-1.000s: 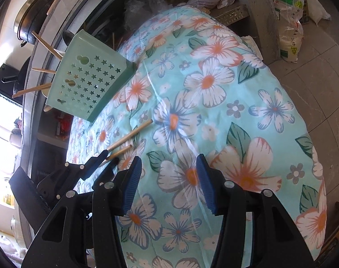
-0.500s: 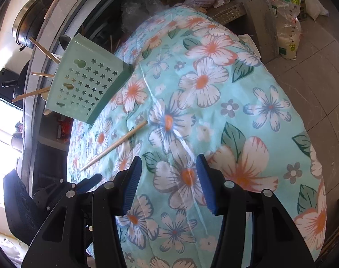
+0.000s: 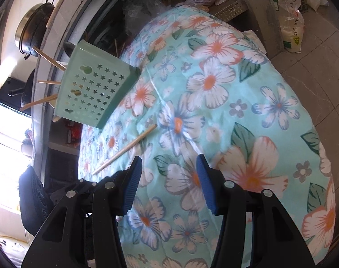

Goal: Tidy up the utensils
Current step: 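Move both open tools down to the two remaining chopsticks on the cloth, then grasp a chopstick with the left tool while the right tool grasps the other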

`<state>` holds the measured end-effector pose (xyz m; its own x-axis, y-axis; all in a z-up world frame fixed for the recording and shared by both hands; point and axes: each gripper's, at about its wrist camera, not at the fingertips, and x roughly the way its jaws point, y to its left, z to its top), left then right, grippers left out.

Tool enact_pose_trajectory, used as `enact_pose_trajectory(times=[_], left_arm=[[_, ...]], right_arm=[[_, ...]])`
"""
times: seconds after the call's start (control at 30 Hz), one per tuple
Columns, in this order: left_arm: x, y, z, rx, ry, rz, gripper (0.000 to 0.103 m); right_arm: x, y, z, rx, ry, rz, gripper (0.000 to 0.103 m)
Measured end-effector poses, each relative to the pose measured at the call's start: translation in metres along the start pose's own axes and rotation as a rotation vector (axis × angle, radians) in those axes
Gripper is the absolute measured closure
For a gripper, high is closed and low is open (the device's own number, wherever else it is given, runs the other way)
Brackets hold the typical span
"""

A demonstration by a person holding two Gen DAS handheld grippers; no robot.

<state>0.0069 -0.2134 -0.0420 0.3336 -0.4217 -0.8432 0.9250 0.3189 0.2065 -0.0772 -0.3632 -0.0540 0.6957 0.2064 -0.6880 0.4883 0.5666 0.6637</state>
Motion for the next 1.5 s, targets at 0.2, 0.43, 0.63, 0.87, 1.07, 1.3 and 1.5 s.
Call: enact_pose_trajectory(times=[0.2,0.43,0.63,0.87,1.07,1.3,1.5], left_arm=[[-0.01,0.009,-0.002,-0.058,-0.012,0.045,0.099],[-0.009,0.018,-0.011,-0.129,0.008,0.08,0.099],[-0.001,0.021,-0.022,-0.154,0.031,0.106,0.099],[0.0,0.018,-0.023,-0.15,0.036,0.122,0.098],[0.002,0.018,-0.022,-0.15,0.037,0.125,0.098],[0.001,0.018,-0.022,-0.149,0.038,0.126,0.098],[0.0,0.018,-0.023,-0.145,0.039,0.129,0.098]], right_arm=[[0.009,0.015,0.01,0.023,0.014,0.103,0.053],[0.044,0.014,0.018,0.155,0.083,0.181,0.057],[0.071,0.004,0.024,0.28,0.087,0.189,0.068],[0.078,-0.001,0.03,0.357,0.043,0.181,0.081],[0.077,-0.008,0.034,0.4,0.018,0.185,0.092],[0.064,-0.013,0.041,0.411,0.024,0.227,0.089],[0.079,-0.01,0.04,0.427,0.054,0.224,0.083]])
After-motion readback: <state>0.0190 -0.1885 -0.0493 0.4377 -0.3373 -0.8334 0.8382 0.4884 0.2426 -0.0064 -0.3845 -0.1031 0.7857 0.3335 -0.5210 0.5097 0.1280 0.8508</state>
